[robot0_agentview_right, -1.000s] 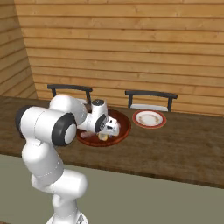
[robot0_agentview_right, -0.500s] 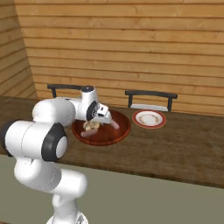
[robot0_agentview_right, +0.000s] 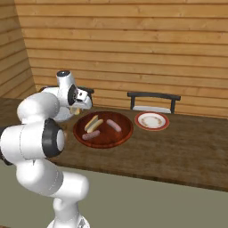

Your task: Place one bun and one sausage from the bowl on each plate.

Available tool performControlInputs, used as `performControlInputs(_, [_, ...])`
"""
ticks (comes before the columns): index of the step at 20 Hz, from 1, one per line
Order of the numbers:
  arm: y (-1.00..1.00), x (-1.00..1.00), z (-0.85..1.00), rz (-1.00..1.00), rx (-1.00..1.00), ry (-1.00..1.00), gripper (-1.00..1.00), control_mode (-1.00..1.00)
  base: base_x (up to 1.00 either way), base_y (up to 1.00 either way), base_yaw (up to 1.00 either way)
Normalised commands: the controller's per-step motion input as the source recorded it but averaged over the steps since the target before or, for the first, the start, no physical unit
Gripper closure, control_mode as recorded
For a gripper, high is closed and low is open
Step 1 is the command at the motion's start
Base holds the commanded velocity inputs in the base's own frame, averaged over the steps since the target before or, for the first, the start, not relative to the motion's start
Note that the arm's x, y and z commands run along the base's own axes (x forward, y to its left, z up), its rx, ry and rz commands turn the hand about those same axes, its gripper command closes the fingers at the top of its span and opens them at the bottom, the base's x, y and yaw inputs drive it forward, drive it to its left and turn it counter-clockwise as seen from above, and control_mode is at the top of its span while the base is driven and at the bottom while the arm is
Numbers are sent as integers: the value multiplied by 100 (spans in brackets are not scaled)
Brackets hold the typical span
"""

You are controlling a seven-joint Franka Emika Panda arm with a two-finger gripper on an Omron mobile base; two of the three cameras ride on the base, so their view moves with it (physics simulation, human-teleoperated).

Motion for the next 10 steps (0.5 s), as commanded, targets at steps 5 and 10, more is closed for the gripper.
performControlInputs(5, [100,54,0,0,-3,1,100,-100,0,0,0])
performControlInputs(10, [100,42,-42,12,-1,11,100,-100,0,0,0])
